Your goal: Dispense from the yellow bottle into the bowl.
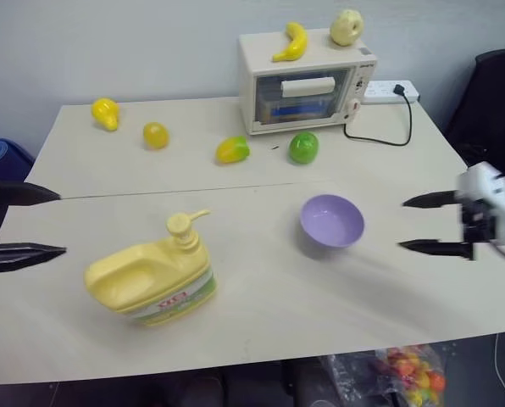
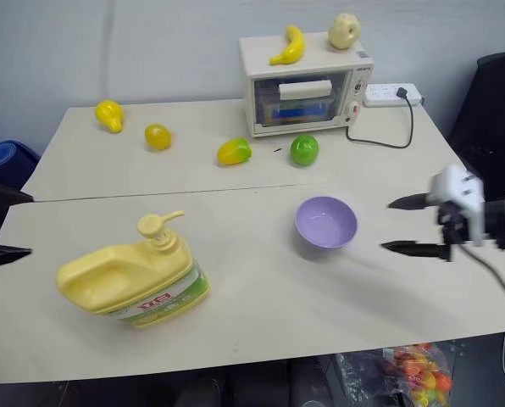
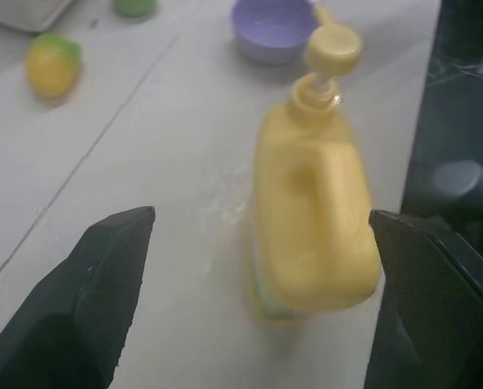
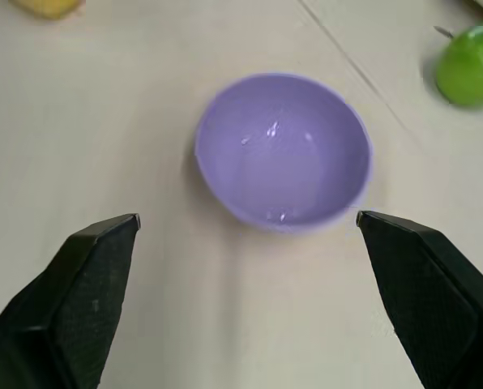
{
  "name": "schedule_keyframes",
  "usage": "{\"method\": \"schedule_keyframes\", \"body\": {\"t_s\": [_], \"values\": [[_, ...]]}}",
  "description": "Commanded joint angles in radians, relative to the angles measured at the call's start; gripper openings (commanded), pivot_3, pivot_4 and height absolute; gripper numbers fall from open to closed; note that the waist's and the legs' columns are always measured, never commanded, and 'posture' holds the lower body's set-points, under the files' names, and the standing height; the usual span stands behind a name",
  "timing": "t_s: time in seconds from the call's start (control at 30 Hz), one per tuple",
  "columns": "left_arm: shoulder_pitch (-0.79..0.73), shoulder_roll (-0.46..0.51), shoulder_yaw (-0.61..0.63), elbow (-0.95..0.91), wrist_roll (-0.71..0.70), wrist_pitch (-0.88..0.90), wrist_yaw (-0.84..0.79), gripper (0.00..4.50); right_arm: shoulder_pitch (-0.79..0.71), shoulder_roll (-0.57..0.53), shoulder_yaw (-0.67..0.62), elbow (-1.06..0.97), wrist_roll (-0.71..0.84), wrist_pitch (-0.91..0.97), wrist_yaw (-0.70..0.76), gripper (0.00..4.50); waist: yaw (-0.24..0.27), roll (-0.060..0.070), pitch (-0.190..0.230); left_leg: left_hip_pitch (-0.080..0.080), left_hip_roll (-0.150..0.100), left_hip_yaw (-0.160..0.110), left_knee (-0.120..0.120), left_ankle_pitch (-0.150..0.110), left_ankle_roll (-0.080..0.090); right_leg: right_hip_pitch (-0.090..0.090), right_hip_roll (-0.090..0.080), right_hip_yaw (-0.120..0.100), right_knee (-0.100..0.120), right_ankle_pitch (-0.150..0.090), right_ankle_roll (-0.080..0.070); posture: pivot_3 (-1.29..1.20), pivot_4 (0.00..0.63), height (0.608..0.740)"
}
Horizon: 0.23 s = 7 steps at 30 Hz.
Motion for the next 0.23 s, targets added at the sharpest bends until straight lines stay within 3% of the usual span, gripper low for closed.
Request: {"method": "schedule_keyframes", "body": {"t_s": [0.03, 0.23], "values": [[0.023, 0.008, 0.091, 0.054, 0.02, -0.008, -0.111, 4.5, 0.027, -0.059, -0.102, 0.093, 0.048, 0.058, 0.076, 4.49, -0.001, 0.0, 0.0, 0.0, 0.0, 0.0, 0.0, 0.0, 0.0, 0.0, 0.0, 0.0, -0.001, 0.0, 0.0, 0.0, 0.15, 0.74], [0.008, 0.014, 0.037, 0.11, 0.011, -0.079, -0.062, 4.5, 0.004, -0.052, -0.097, 0.149, 0.03, 0.02, 0.054, 4.49, -0.007, 0.002, 0.001, 0.003, 0.0, 0.003, 0.0, 0.0, 0.0, 0.0, 0.0, 0.001, -0.001, 0.0, -0.001, 0.0, 0.15, 0.74]]}}
